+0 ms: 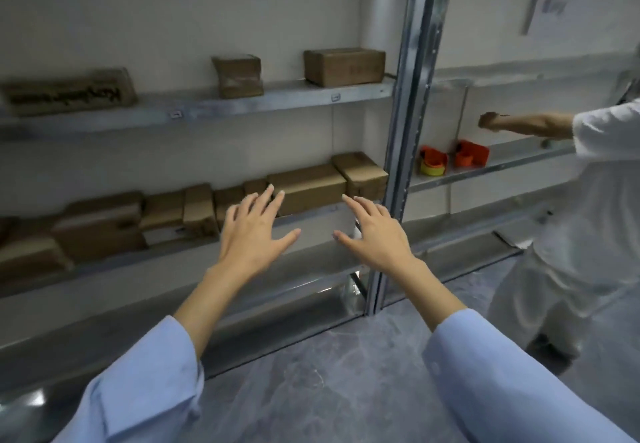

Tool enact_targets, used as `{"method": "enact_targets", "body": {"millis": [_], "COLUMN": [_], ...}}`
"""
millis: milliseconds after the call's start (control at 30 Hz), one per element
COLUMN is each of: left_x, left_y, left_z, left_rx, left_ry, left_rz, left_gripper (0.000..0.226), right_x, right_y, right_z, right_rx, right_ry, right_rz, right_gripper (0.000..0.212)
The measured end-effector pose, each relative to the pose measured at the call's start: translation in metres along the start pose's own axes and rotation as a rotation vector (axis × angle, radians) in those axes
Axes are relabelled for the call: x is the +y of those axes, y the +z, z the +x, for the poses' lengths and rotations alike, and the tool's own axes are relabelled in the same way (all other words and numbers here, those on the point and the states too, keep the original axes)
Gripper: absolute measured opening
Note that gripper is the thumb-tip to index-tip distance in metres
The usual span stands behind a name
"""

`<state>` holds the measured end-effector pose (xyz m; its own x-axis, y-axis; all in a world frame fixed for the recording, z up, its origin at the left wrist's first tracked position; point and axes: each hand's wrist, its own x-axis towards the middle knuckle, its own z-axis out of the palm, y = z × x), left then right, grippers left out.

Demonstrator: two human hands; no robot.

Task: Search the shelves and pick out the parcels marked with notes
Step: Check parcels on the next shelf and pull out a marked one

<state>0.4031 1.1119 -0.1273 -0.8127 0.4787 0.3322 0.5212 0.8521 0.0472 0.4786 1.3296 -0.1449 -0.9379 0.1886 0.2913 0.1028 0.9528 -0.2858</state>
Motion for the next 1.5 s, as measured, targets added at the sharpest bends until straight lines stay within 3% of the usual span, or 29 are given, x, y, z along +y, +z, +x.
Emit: {"method": "enact_targets", "body": {"millis": [367, 667, 1067, 1367, 1500], "left_x": [-0.048, -0.025, 0.028, 0.031, 0.030], "left_y": [-0.030, -0.024, 0.006, 0.026, 0.034], "left_z": [0.077, 0.203, 0.387, 0.468, 0.494], "left_rx": [0.125, 0.237, 0.324, 0.324, 0.317], "left_ry": [-0.081, -0.076, -0.173, -0.171, -0.168], "left_rz": [0.011, -0.021, -0.036, -0.071, -0.128], "left_gripper": [0.077, 0.078, 0.076, 0.075, 0.075], "right_x": [-0.017, 0.054, 0.167, 0.199, 0.204], "right_y": [-0.025, -0.060, -0.087, -0.069, -0.063], "right_z": [0.125, 0.255, 0.439, 0.506, 0.518], "right_rx": [0.088, 0.217, 0.256, 0.241, 0.333], "right_ry": [-0.085, -0.079, -0.108, -0.063, -0.071], "right_rz": [0.004, 0.038, 0.116, 0.198, 0.137], "right_gripper": [0.073, 0.072, 0.076, 0.074, 0.070]}}
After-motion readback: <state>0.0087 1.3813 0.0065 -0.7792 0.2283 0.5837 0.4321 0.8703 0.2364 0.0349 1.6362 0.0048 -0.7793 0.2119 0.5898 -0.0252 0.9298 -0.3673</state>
